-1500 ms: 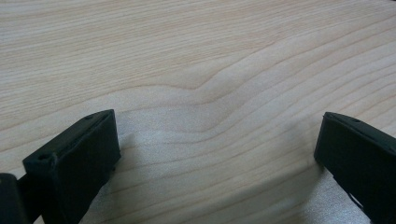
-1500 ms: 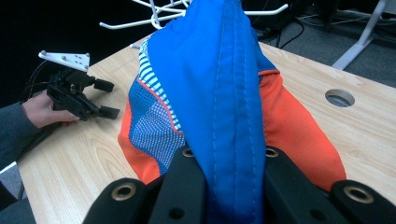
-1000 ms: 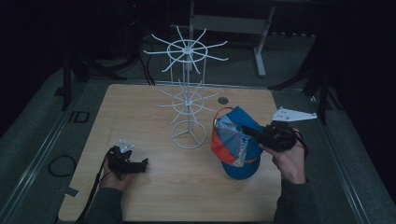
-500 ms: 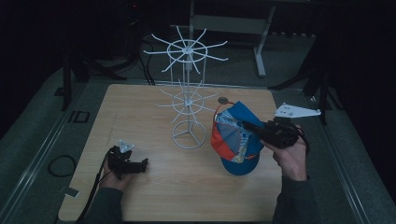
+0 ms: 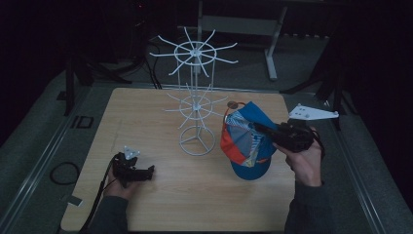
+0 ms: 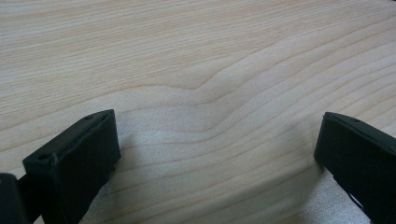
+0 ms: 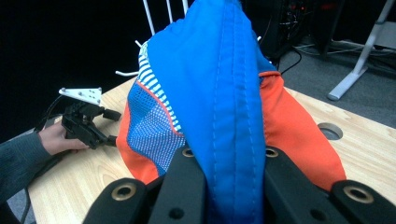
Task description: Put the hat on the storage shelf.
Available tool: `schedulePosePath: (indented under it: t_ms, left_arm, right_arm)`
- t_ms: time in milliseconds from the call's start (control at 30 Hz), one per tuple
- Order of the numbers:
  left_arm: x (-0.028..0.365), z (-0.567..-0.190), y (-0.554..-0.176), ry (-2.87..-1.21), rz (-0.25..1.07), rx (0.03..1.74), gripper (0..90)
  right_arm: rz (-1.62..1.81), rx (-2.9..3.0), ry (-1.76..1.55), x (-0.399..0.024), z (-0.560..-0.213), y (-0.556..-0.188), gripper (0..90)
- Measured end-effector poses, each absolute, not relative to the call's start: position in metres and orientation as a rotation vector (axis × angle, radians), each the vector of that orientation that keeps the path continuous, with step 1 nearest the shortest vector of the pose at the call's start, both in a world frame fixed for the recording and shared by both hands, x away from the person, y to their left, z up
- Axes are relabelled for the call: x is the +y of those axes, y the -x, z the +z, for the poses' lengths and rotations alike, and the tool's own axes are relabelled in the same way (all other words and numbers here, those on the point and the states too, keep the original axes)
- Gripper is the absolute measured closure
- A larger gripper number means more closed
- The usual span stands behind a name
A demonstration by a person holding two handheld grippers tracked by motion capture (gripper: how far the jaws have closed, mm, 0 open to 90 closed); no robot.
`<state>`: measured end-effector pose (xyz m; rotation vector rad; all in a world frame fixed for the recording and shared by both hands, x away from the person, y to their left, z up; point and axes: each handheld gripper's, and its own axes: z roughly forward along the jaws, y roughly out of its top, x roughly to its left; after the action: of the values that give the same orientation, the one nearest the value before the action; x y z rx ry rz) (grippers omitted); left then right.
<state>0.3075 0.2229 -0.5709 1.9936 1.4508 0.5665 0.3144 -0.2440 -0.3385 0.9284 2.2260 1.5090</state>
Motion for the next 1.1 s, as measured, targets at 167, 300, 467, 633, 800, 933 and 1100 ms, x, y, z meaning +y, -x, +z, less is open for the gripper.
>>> schedulePosePath:
  t_ms: [167, 300, 467, 633, 800, 933, 1100]
  left_arm:
    - [0.223, -0.571, -0.307, -1.994, 0.567, 1.451, 0.2]
    - [0.223, -0.571, -0.307, -1.994, 0.566, 1.451, 0.2]
    - [0.223, -0.571, -0.307, -1.993, 0.566, 1.451, 0.2]
    - [0.223, -0.571, -0.308, -1.993, 0.566, 1.451, 0.2]
    - [0.223, -0.571, -0.308, -1.993, 0.567, 1.451, 0.2]
    - [0.223, -0.571, -0.308, -1.993, 0.567, 1.451, 0.2]
    - [0.223, -0.571, -0.307, -1.993, 0.566, 1.451, 0.2]
  right_arm:
    - [1.516, 2.223, -0.927, -0.245, -0.335, -0.315, 87.3]
    - [1.535, 2.226, -0.925, -0.245, -0.333, -0.315, 87.4]
    - [1.547, 2.226, -0.916, -0.246, -0.33, -0.316, 87.4]
    - [1.548, 2.219, -0.903, -0.247, -0.326, -0.315, 87.3]
    - [1.556, 2.211, -0.893, -0.247, -0.321, -0.315, 87.3]
    - [1.566, 2.203, -0.89, -0.248, -0.32, -0.315, 87.3]
    - [1.582, 2.195, -0.893, -0.251, -0.319, -0.316, 87.2]
